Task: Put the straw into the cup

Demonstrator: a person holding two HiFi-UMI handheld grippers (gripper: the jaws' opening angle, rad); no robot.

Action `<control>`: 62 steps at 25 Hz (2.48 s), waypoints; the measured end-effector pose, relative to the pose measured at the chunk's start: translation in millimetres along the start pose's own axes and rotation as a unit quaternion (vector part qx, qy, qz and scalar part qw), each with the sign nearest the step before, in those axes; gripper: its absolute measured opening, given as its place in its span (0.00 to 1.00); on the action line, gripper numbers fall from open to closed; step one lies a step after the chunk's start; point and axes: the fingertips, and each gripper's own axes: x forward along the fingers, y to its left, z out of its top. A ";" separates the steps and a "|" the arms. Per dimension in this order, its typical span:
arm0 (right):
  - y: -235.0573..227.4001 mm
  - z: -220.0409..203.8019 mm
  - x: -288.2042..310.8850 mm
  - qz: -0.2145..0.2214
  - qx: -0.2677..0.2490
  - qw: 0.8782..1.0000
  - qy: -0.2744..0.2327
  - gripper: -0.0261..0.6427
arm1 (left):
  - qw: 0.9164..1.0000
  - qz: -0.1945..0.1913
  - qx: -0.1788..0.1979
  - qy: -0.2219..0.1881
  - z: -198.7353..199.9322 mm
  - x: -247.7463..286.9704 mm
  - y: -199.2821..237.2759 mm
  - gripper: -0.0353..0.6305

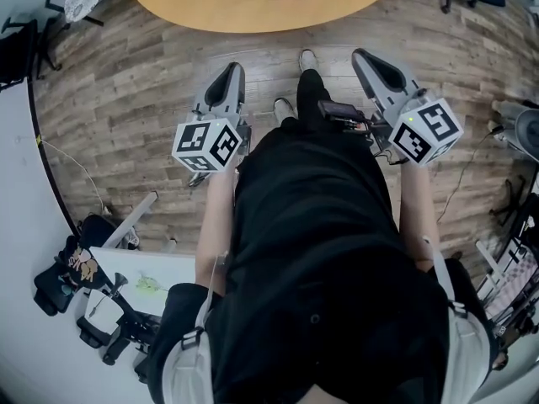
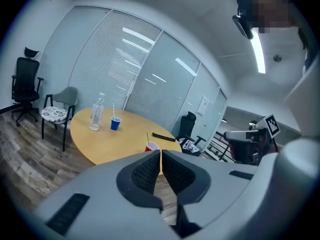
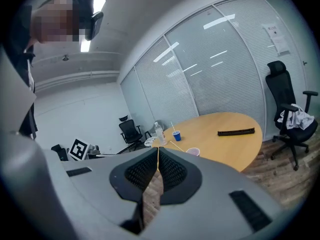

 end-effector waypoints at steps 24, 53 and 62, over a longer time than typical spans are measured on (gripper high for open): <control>18.9 -23.9 -99.5 0.011 -0.011 1.000 -0.002 0.07 | 0.998 -0.056 0.043 0.005 -29.3 -53.8 -121.5 0.08; 22.3 -82.4 -216.5 0.077 -0.003 0.997 0.001 0.07 | 0.997 -0.061 0.047 -0.001 -71.4 -103.7 -261.5 0.08; 25.4 -79.5 -207.7 0.088 -0.016 0.996 0.008 0.06 | 0.998 -0.046 0.044 0.010 -77.9 -111.3 -253.2 0.08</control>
